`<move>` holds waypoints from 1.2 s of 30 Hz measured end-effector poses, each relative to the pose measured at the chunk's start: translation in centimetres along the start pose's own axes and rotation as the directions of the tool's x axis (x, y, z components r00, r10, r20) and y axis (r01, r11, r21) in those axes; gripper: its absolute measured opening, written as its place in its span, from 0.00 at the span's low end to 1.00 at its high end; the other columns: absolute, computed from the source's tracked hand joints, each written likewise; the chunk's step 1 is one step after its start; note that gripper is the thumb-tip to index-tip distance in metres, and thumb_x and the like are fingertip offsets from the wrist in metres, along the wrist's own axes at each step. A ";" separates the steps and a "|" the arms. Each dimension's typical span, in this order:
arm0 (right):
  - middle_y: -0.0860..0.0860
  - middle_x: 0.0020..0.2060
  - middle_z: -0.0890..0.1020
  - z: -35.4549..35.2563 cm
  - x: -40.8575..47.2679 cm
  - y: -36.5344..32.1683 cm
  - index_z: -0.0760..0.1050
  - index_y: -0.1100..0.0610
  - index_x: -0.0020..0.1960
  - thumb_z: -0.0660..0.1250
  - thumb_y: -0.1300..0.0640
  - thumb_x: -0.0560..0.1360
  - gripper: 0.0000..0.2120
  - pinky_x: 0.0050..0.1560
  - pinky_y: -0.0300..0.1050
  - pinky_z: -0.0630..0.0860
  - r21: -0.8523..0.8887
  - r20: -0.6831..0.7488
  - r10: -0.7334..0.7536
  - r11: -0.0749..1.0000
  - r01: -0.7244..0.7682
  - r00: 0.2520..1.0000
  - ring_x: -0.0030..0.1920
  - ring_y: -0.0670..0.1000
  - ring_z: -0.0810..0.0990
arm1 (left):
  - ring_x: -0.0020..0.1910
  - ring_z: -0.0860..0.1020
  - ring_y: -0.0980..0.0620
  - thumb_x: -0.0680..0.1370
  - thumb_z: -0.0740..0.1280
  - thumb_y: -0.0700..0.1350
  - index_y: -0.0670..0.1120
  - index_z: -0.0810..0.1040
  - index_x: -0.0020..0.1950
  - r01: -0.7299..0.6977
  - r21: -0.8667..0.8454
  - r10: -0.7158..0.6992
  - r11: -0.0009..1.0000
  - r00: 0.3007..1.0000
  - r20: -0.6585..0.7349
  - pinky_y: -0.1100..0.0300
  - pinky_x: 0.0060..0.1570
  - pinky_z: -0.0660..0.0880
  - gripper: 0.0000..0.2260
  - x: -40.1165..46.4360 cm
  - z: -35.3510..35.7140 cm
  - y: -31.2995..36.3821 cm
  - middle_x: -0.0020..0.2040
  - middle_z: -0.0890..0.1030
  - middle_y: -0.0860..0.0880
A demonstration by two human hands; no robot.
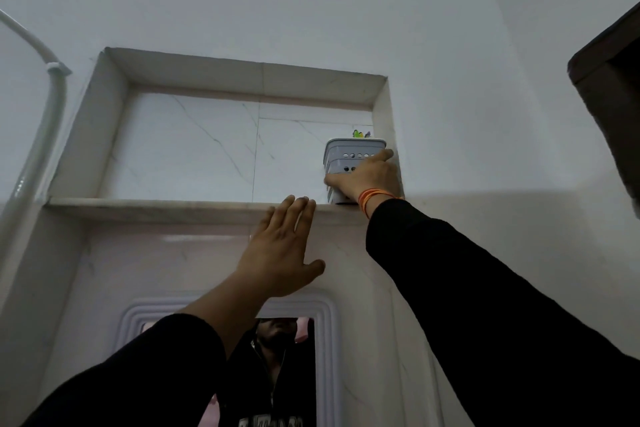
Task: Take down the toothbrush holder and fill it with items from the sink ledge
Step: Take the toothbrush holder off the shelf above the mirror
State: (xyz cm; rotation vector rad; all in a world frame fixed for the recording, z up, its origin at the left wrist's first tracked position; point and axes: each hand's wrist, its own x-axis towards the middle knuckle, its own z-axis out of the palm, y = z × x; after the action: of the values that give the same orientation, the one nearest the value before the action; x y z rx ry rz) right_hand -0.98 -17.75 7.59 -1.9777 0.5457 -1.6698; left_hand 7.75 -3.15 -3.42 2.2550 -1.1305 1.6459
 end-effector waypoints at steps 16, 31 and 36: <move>0.57 0.65 0.71 -9.0 -10.5 -1.6 0.60 0.61 0.70 0.83 0.37 0.54 0.56 0.61 0.54 0.78 0.125 0.018 -0.082 0.989 0.079 0.996 0.63 0.59 0.76 | 0.79 0.60 0.50 0.80 0.64 0.56 0.47 0.61 0.81 0.085 -0.413 -0.094 0.907 0.996 0.000 0.52 0.76 0.64 0.32 -4.3 -2.9 -0.7 0.81 0.63 0.50; 0.48 0.60 0.76 -2.4 -36.7 16.1 0.61 0.56 0.69 0.88 0.43 0.48 0.57 0.47 0.39 0.75 0.211 0.097 0.067 0.974 -0.087 0.993 0.53 0.46 0.76 | 0.60 0.77 0.54 0.76 0.70 0.47 0.49 0.78 0.68 0.357 -0.629 -0.039 0.691 0.887 0.460 0.62 0.56 0.72 0.19 -27.4 5.0 4.0 0.62 0.79 0.53; 0.54 0.65 0.77 0.3 -46.8 24.1 0.61 0.58 0.72 0.89 0.51 0.48 0.60 0.54 0.44 0.78 0.124 0.128 0.231 0.961 -0.246 0.965 0.59 0.53 0.80 | 0.63 0.79 0.49 0.77 0.70 0.50 0.47 0.78 0.68 0.492 -0.530 0.009 0.691 0.727 0.687 0.52 0.64 0.76 0.20 -36.0 9.4 5.9 0.67 0.80 0.48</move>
State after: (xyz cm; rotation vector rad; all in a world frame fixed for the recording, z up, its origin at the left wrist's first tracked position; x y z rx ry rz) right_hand -8.49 -9.36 -43.87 -1.8139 0.5848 -1.4015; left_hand 6.76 5.52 -40.10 2.2893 -1.1711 0.1715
